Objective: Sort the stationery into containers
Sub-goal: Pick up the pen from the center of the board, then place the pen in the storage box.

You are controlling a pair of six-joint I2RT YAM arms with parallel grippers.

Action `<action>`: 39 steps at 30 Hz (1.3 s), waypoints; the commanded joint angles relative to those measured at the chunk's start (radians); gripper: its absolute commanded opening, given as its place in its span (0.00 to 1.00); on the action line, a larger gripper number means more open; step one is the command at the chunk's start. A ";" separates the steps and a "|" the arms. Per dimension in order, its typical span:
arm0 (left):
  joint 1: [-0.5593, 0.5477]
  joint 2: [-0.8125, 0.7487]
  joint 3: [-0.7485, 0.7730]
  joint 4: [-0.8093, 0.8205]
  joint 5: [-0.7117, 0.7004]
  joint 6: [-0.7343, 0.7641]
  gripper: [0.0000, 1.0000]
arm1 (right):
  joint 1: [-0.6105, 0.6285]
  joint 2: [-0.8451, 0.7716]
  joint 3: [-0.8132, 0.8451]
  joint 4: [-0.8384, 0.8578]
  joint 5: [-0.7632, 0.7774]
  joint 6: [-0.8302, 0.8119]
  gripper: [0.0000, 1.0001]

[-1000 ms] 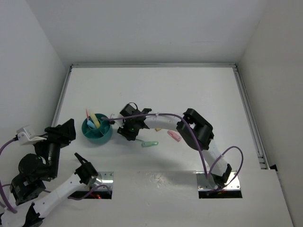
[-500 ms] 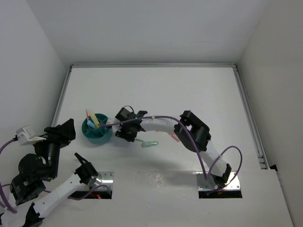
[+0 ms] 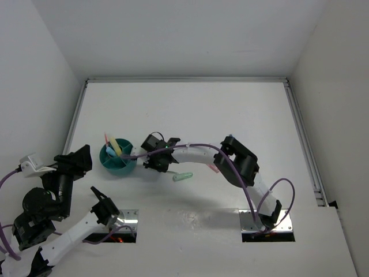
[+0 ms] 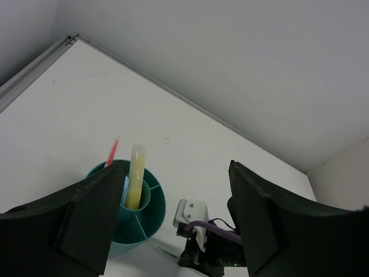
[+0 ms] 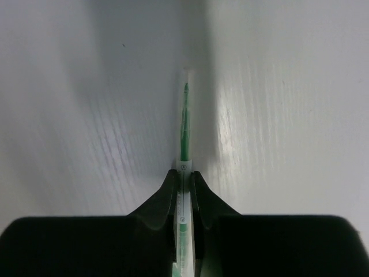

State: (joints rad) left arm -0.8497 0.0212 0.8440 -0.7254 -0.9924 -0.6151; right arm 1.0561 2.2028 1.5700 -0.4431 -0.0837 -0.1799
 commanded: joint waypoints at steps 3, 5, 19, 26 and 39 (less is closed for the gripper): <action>-0.011 0.011 0.000 0.003 -0.008 -0.003 0.78 | -0.007 -0.089 -0.034 -0.002 0.253 0.003 0.00; -0.011 0.020 0.000 0.003 -0.008 -0.003 0.78 | -0.018 -0.124 0.005 -0.022 0.345 0.003 0.00; -0.011 -0.012 -0.010 0.003 -0.038 -0.023 0.78 | 0.030 -0.077 0.516 0.093 0.386 -0.087 0.00; -0.011 -0.012 -0.019 0.003 -0.048 -0.023 0.77 | 0.039 -0.178 0.304 0.469 0.043 -0.080 0.00; -0.011 -0.072 -0.046 0.047 -0.006 0.023 0.73 | -0.014 0.027 0.415 0.908 -0.353 0.446 0.00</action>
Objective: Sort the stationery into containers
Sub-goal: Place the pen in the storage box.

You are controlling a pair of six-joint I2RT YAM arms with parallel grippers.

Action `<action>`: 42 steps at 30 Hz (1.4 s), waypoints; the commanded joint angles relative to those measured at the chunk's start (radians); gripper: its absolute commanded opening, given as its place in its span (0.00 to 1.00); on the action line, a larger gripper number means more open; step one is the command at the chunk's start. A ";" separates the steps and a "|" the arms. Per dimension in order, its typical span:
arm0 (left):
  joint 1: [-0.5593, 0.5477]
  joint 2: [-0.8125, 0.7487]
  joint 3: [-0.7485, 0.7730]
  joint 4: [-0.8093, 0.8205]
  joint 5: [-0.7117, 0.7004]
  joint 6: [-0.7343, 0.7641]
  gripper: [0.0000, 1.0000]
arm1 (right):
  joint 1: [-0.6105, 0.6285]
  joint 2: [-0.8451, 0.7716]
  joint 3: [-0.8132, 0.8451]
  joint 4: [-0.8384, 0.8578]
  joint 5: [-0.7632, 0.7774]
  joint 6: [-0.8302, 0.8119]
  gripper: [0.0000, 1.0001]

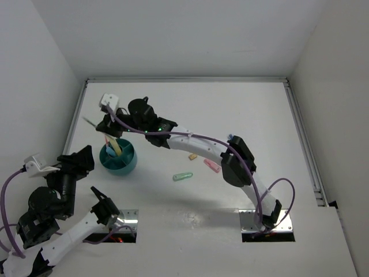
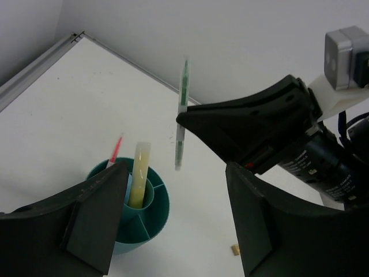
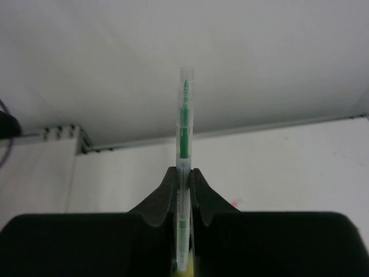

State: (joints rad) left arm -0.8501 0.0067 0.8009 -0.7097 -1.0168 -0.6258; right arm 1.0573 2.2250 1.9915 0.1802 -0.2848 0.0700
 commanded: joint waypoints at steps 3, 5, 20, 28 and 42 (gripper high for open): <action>-0.010 -0.045 -0.003 0.041 0.040 0.044 0.72 | -0.016 0.070 0.075 0.274 -0.186 0.243 0.00; -0.010 -0.045 -0.003 0.041 0.040 0.044 0.72 | -0.005 0.109 0.098 0.297 -0.198 0.243 0.00; -0.010 -0.097 -0.003 0.050 0.049 0.054 0.72 | 0.004 0.303 0.225 0.427 -0.174 0.309 0.00; -0.010 -0.097 -0.003 0.050 0.049 0.054 0.72 | 0.013 0.348 0.225 0.447 -0.165 0.309 0.00; -0.010 -0.106 -0.003 0.050 0.049 0.054 0.72 | 0.013 0.375 0.175 0.447 -0.154 0.261 0.00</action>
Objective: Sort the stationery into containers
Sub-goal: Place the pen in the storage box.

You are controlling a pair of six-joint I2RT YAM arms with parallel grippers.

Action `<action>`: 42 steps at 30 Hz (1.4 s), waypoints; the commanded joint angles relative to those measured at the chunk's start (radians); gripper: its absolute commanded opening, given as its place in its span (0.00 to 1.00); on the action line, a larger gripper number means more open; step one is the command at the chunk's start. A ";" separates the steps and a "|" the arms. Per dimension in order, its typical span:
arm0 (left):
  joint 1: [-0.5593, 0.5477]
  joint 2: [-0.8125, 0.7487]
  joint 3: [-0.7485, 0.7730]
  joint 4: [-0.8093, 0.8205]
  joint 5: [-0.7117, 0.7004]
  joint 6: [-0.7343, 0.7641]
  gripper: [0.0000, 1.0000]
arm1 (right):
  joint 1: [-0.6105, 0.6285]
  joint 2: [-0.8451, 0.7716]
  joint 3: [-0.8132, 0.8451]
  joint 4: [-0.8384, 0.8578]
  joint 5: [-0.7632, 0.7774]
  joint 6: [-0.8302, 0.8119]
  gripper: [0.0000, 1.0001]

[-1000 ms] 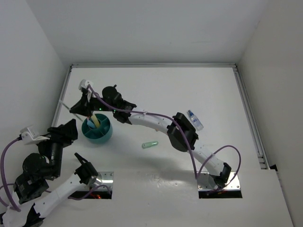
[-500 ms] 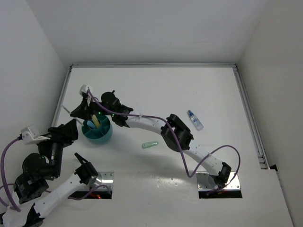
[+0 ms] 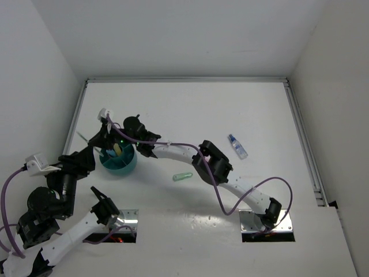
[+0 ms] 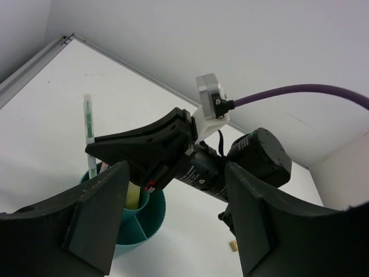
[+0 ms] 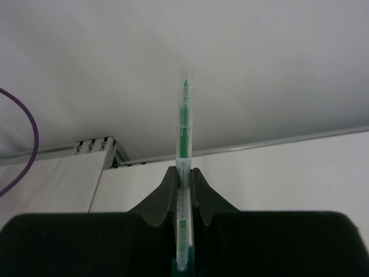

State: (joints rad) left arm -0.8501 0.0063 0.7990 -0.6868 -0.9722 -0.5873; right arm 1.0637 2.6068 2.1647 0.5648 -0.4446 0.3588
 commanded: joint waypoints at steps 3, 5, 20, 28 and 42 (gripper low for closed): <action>-0.010 -0.106 -0.001 0.027 0.004 0.015 0.72 | 0.007 0.002 0.001 0.063 0.006 -0.027 0.00; -0.010 -0.115 -0.001 0.027 0.004 0.024 0.72 | 0.007 0.002 -0.008 0.063 0.006 -0.037 0.00; -0.010 -0.124 -0.001 0.027 0.004 0.024 0.72 | 0.007 -0.007 -0.063 0.044 -0.005 -0.075 0.04; -0.010 -0.124 -0.001 0.027 0.004 0.024 0.72 | 0.007 -0.016 -0.074 0.035 -0.026 -0.084 0.27; -0.010 -0.124 -0.001 0.027 0.004 0.024 0.72 | 0.007 -0.057 -0.014 0.023 -0.048 -0.103 0.31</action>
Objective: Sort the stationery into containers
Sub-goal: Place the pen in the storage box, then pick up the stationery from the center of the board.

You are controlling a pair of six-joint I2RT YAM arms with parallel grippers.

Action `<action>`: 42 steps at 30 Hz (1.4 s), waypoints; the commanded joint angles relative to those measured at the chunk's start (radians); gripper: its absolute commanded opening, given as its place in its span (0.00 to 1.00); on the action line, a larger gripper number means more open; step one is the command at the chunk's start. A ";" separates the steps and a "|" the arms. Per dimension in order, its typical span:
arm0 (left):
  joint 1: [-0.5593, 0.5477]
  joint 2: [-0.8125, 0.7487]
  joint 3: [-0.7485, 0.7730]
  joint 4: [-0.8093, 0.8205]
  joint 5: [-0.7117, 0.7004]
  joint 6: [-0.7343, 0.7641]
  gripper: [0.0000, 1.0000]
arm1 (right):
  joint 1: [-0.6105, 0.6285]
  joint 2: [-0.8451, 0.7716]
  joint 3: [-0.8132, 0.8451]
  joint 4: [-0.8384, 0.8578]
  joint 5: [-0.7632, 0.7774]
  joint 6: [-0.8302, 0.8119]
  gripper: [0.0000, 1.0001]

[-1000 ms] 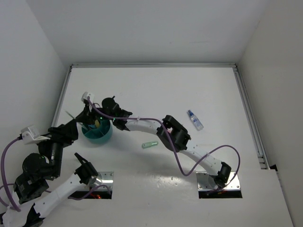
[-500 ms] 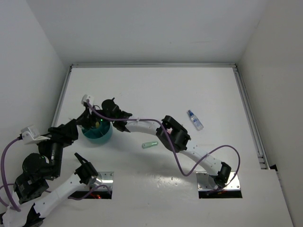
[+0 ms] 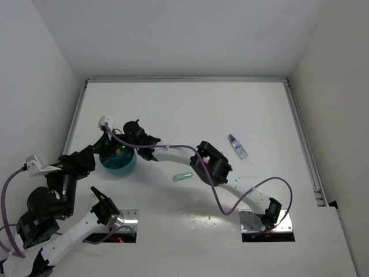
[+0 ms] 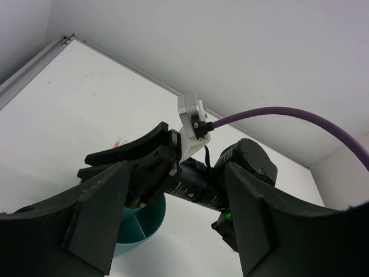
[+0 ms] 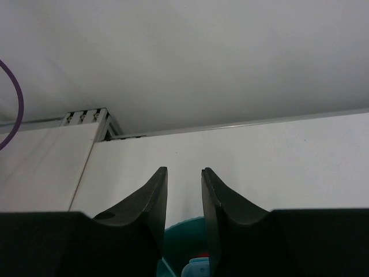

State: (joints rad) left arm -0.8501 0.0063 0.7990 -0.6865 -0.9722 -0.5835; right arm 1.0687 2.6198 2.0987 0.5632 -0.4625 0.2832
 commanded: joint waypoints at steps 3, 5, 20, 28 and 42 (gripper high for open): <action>-0.010 -0.124 -0.001 0.027 0.004 0.020 0.72 | 0.002 -0.110 0.063 0.001 -0.051 -0.036 0.31; -0.010 -0.124 -0.001 0.027 -0.005 0.020 0.72 | 0.002 -0.147 0.063 -0.037 -0.061 -0.036 0.31; 0.000 0.030 0.019 0.065 0.081 0.048 0.29 | -0.026 -0.408 0.086 -0.728 0.202 -0.314 0.00; 0.000 0.447 0.091 0.087 0.297 0.085 0.00 | -0.189 -0.588 -0.151 -1.144 0.610 -0.545 0.44; 0.009 0.911 0.166 0.140 0.762 0.284 0.06 | -0.443 -0.851 -0.786 -1.418 0.276 -1.171 0.16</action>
State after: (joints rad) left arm -0.8482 0.9352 0.8902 -0.5930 -0.3271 -0.4480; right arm 0.5987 1.8465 1.4002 -0.8330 -0.0475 -0.6331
